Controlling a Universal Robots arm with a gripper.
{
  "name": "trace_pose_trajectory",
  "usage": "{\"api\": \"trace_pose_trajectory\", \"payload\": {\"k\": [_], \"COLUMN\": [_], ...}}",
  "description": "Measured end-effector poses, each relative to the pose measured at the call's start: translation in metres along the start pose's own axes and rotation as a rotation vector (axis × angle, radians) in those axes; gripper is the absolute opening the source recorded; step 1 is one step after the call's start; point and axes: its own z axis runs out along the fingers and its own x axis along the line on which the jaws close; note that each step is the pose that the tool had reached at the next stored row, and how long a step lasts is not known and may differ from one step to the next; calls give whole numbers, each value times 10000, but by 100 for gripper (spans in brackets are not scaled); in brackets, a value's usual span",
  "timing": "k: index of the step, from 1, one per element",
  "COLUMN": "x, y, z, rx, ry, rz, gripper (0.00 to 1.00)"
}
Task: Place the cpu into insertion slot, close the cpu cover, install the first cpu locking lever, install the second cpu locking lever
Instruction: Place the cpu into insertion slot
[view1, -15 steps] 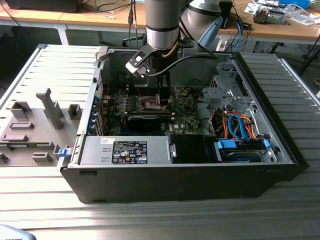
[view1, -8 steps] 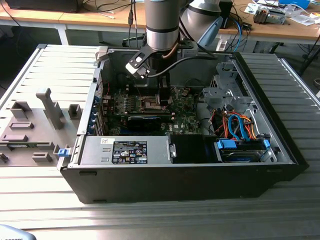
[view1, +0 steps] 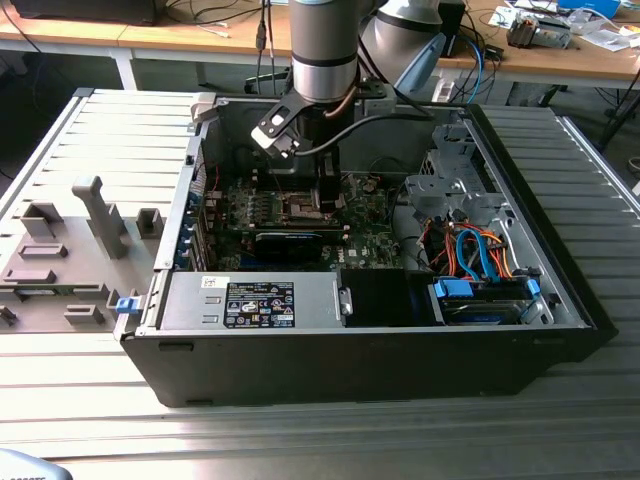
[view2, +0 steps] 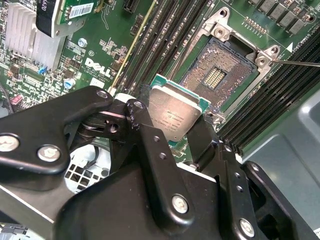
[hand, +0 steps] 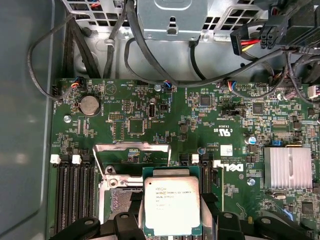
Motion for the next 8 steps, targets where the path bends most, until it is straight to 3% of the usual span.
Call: {"api": "trace_pose_trajectory", "payload": {"k": [8], "x": [1], "y": [-3], "z": [13], "rx": [0], "ry": [0], "rz": [0], "gripper": [55]}}
